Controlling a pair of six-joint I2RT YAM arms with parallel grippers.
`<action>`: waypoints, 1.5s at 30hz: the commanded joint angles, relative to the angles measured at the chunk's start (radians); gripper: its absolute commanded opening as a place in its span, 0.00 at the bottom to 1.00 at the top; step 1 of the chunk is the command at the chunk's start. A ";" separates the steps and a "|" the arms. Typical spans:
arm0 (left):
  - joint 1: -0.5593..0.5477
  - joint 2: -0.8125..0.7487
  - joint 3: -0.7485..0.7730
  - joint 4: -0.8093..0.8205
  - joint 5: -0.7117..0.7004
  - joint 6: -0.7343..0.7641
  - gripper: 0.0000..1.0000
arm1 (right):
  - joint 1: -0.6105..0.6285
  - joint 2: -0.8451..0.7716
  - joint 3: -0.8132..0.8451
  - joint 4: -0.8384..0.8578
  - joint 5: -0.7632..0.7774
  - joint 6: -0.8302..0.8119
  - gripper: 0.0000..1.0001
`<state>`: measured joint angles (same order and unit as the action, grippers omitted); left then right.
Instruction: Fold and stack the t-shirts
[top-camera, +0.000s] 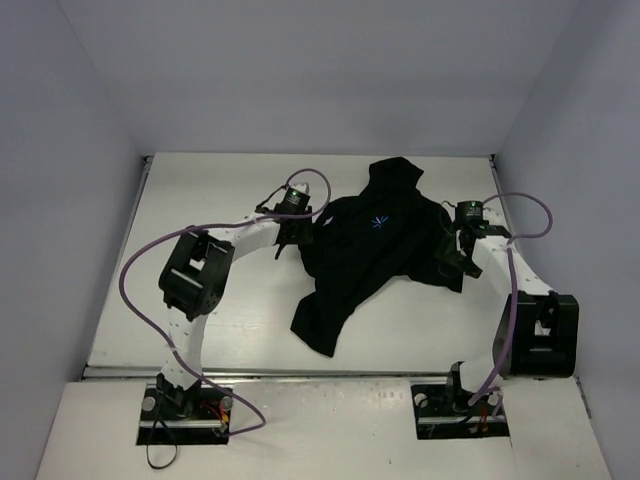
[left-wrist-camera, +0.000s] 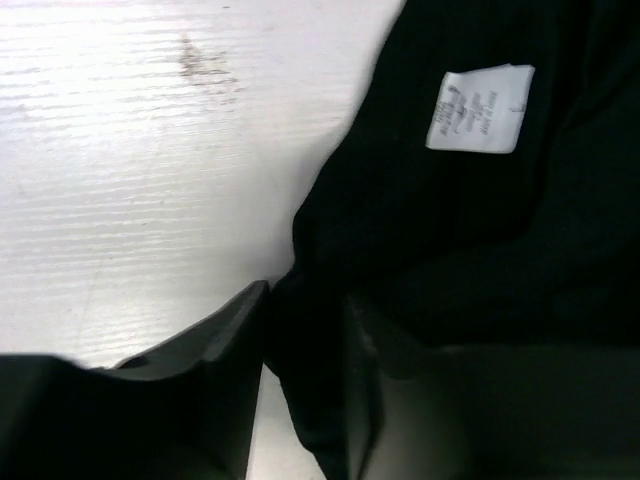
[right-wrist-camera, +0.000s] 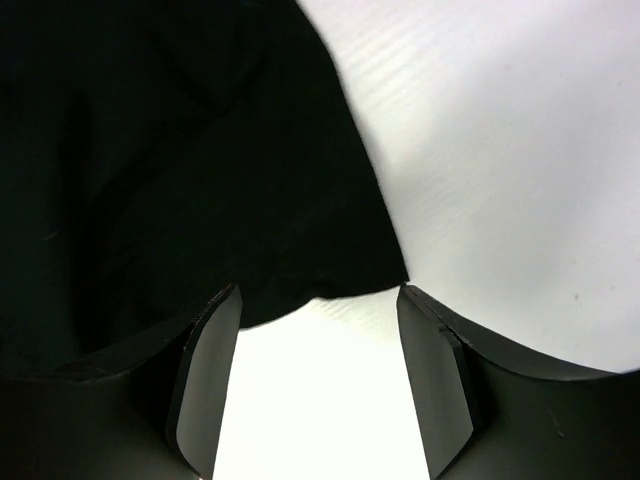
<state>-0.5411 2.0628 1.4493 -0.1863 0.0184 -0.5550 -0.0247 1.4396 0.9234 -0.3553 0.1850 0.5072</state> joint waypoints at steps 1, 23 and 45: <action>0.001 -0.027 0.014 0.016 -0.040 0.006 0.18 | -0.017 0.119 0.008 0.016 -0.009 0.051 0.64; 0.437 -0.359 -0.026 -0.128 -0.138 0.230 0.00 | -0.022 0.208 0.344 -0.072 0.209 -0.115 0.00; 0.093 -0.614 -0.313 -0.219 -0.100 -0.102 0.60 | 0.004 0.240 0.342 -0.070 0.016 -0.109 0.46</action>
<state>-0.2680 1.5475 1.2875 -0.4401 -0.0811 -0.4579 -0.0373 1.7941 1.3078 -0.4134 0.2102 0.3908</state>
